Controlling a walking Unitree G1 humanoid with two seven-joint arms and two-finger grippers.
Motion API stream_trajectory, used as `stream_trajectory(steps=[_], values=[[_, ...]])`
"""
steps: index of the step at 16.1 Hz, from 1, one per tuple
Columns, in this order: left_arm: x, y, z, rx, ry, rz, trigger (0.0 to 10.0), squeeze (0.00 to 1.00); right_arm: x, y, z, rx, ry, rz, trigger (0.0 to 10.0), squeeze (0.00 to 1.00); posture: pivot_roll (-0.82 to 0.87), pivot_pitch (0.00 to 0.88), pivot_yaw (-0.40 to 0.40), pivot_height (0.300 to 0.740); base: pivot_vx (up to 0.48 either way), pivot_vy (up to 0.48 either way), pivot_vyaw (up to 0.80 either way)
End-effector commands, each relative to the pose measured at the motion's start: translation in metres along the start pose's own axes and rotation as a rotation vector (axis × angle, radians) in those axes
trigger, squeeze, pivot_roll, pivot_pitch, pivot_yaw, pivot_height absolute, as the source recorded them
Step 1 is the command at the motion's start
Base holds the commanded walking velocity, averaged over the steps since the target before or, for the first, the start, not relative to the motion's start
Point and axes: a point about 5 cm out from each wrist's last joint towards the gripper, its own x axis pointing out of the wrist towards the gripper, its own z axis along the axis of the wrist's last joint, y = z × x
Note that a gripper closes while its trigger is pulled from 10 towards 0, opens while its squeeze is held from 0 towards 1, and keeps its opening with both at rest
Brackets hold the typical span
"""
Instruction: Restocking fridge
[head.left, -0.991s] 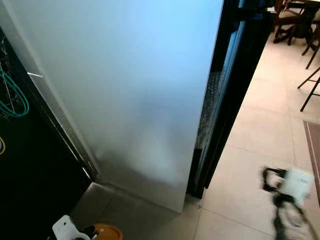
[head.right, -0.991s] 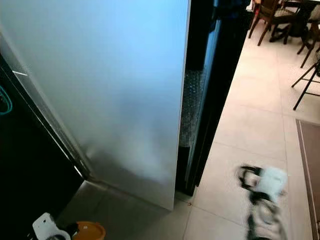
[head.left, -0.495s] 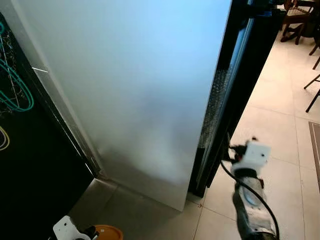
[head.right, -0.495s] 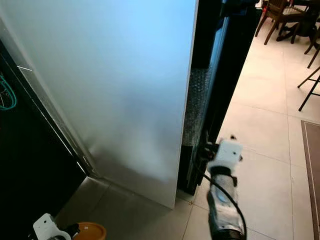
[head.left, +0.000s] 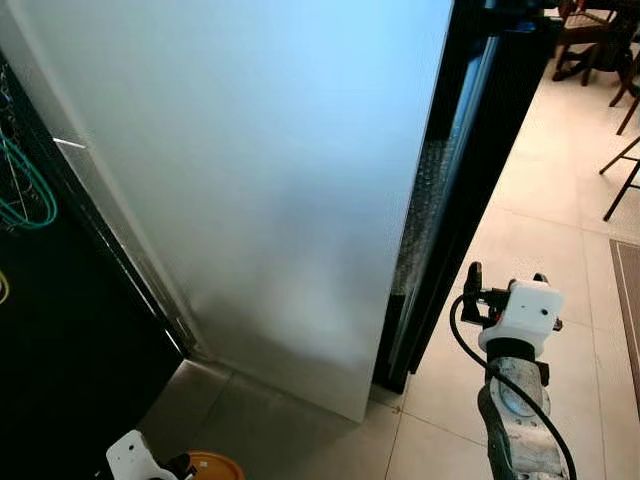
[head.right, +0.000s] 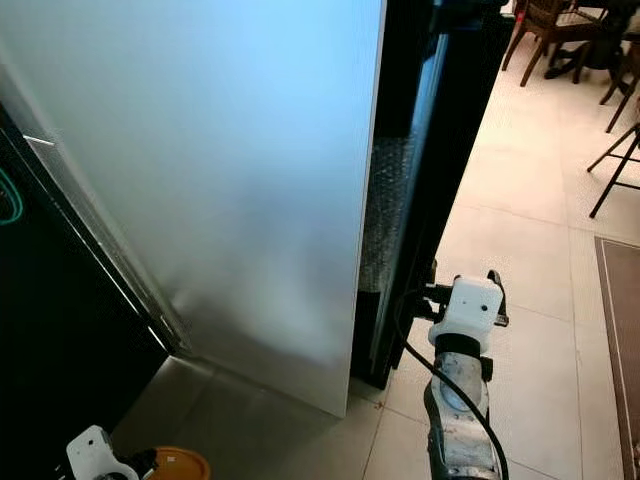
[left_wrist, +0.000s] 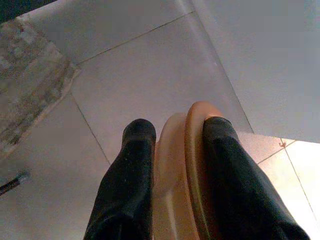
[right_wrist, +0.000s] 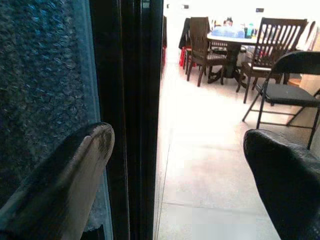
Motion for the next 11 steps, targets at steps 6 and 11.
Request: stream_trajectory(steps=[6,11], values=[[-0.0004,0.004,-0.0003,0.062,0.018,0.002,10.0,0.0,0.004,-0.0008,0.0069,0.032,0.029,-0.063,10.0,0.0,-0.05,0.0,0.052,0.74,0.293,0.0,0.0],[0.0,0.0018,0.0015,0.053,0.008,0.0,10.0,0.0,0.0049,0.0033,0.0115,0.048,0.031,-0.073,10.0,0.0,-0.04,0.0,0.046,0.74,0.235,0.0,0.0]])
